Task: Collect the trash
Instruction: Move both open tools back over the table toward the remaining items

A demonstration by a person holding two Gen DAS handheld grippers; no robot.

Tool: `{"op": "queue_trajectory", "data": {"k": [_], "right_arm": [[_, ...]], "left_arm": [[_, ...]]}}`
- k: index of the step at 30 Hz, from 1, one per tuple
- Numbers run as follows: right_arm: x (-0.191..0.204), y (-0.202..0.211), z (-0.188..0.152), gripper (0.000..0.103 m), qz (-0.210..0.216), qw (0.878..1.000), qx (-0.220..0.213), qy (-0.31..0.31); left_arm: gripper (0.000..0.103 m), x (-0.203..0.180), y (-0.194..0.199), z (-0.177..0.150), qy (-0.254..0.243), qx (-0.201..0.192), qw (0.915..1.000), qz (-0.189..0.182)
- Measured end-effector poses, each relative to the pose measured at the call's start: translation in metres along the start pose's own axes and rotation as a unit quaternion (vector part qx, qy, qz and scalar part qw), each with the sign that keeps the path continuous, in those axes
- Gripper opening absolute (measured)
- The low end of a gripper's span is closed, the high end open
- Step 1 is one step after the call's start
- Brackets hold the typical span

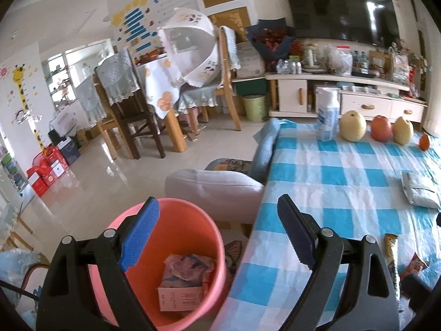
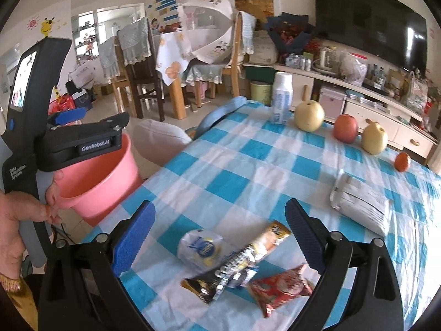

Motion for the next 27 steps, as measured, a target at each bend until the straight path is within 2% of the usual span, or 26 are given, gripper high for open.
{"op": "queue_trajectory", "data": {"k": [7,13,20,27], "right_arm": [[-0.031,0.012,-0.005,0.094,-0.021,1.000,-0.011,-0.019],[-0.056,0.020,-0.009,0.094,-0.040,0.999,-0.016,-0.030],[-0.091,0.029,-0.017,0.094,-0.066,0.997,-0.018,-0.046],[-0.116,0.036,-0.024,0.094,-0.089,0.995,-0.021,-0.040]], "left_arm": [[0.088,-0.032,0.011,0.001,-0.008,-0.011,0.9983,-0.057],[0.088,-0.061,0.020,-0.001,-0.018,-0.015,0.9935,-0.111],[0.088,-0.092,0.028,-0.007,-0.040,-0.010,0.9879,-0.149],[0.088,-0.130,0.039,-0.017,-0.081,-0.004,0.9786,-0.189]]}}
Point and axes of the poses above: each gripper's, at about its wrist camera, not at the fingertips, and y roughly against the way its jaws point, x to its left, z to its top, the point moved 2 cm from there along -y, roughly the way its jaws point, and after that the axes turned 9 degrees about -x, right-handed, at the moved point
